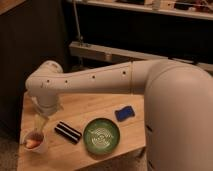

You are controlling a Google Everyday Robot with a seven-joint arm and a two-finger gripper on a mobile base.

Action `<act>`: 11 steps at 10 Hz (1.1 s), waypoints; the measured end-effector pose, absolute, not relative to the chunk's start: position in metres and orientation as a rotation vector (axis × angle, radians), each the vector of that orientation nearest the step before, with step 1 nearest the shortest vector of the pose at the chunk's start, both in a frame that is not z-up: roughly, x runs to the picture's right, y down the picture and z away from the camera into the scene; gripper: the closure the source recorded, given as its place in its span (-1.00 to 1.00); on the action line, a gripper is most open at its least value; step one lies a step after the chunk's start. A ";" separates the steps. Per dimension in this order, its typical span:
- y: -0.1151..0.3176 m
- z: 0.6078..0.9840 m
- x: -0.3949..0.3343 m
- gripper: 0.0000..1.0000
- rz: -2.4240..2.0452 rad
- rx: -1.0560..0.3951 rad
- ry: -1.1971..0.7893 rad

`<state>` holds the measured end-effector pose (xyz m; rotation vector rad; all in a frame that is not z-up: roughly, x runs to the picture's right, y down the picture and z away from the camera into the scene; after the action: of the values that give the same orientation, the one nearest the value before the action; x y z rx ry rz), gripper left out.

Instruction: Pick up the ceramic cup

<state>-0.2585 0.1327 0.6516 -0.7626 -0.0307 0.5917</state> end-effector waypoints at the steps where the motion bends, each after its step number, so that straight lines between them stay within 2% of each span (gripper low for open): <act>1: 0.139 0.655 -0.260 -0.60 0.597 -0.765 -0.019; 3: 0.161 0.663 -0.274 -0.60 0.590 -0.771 0.000; 7: 0.183 0.696 -0.294 -0.60 0.589 -0.805 0.001; 11: 0.199 0.710 -0.305 -0.60 0.577 -0.796 0.041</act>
<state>-0.3054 0.1988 0.7102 -0.7965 0.0411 0.5775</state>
